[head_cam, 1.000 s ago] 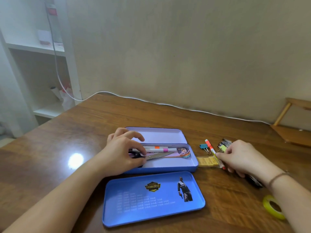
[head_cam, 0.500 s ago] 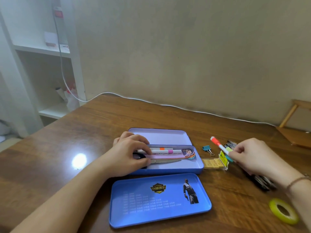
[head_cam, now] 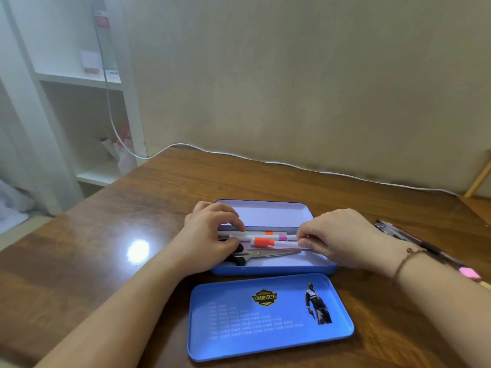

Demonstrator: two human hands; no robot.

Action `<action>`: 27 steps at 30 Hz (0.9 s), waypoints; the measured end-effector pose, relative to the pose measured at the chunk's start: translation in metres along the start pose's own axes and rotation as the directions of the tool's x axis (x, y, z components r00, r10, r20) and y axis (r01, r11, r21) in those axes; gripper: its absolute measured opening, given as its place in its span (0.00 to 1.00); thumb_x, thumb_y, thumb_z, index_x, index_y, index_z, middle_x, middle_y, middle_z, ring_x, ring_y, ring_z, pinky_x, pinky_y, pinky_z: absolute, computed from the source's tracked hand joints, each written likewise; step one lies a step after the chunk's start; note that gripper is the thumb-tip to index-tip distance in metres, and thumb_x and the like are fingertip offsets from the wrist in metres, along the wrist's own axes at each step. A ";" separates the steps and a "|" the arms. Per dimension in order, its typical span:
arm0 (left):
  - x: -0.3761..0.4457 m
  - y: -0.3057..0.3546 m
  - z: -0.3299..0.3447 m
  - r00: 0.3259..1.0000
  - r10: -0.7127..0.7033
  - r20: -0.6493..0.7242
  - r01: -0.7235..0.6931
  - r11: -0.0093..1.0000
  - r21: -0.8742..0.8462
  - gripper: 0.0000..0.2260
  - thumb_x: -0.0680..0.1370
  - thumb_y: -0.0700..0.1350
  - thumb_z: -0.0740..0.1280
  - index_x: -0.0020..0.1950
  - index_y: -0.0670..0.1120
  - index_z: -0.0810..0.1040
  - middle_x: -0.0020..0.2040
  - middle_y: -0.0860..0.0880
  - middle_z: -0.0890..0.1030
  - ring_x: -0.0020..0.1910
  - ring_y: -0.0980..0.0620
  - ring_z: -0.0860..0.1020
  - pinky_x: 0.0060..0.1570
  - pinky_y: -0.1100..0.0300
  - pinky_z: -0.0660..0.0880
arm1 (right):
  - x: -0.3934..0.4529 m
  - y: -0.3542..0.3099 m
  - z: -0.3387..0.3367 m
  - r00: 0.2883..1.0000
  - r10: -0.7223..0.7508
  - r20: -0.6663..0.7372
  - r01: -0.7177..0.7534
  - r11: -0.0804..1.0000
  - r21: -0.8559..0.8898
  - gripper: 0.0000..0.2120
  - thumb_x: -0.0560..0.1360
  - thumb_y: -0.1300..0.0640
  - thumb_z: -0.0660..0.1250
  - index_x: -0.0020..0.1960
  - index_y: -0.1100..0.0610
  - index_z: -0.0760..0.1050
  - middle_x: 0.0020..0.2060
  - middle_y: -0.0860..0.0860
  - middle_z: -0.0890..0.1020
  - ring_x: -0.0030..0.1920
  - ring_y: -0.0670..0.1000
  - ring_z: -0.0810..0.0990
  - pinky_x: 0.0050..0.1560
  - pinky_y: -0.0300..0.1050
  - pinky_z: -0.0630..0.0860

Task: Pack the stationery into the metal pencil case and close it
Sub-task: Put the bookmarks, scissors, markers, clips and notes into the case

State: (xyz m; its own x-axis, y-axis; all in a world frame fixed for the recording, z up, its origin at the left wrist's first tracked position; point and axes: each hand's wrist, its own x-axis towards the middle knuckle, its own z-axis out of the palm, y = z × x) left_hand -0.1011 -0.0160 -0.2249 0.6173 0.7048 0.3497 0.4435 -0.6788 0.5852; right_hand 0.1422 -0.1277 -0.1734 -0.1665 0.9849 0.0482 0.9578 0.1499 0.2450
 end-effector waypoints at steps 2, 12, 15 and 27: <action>0.000 0.001 0.000 1.000 0.020 -0.018 -0.021 0.999 -0.046 0.11 0.66 0.58 0.61 0.44 0.63 0.81 0.55 0.64 0.77 0.61 0.55 0.67 0.65 0.45 0.67 | 0.008 -0.004 0.003 0.998 -0.035 -0.048 0.033 0.999 -0.036 0.13 0.80 0.42 0.55 0.55 0.45 0.76 0.46 0.45 0.83 0.46 0.50 0.81 0.36 0.42 0.68; 0.001 0.002 0.002 0.999 0.048 0.013 -0.048 0.999 0.008 0.09 0.68 0.62 0.62 0.40 0.65 0.81 0.53 0.65 0.77 0.60 0.56 0.66 0.64 0.44 0.68 | 0.012 -0.018 0.019 0.956 0.039 -0.290 -0.005 0.993 0.114 0.13 0.76 0.40 0.62 0.48 0.45 0.80 0.37 0.44 0.83 0.37 0.50 0.80 0.32 0.42 0.67; 0.001 0.002 0.001 0.998 0.045 0.035 -0.045 0.999 0.012 0.10 0.68 0.63 0.61 0.41 0.66 0.81 0.54 0.64 0.77 0.60 0.56 0.66 0.64 0.44 0.67 | 0.014 -0.023 0.018 0.973 0.062 -0.222 -0.031 0.989 0.143 0.14 0.77 0.39 0.59 0.52 0.44 0.79 0.42 0.43 0.82 0.42 0.47 0.79 0.36 0.42 0.70; -0.001 0.004 0.001 0.999 0.047 0.025 -0.047 0.999 0.003 0.04 0.75 0.51 0.72 0.49 0.57 0.84 0.55 0.61 0.77 0.61 0.57 0.66 0.64 0.48 0.67 | 0.013 -0.016 0.014 0.990 0.101 -0.099 -0.073 0.966 0.250 0.10 0.78 0.42 0.61 0.54 0.43 0.78 0.47 0.41 0.79 0.45 0.44 0.75 0.41 0.42 0.71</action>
State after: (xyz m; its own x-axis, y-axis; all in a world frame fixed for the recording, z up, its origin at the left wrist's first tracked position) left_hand -0.0995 -0.0193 -0.2232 0.6534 0.6669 0.3581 0.4159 -0.7116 0.5662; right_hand 0.1277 -0.1163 -0.1905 -0.0917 0.9814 0.1685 0.9955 0.0945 -0.0086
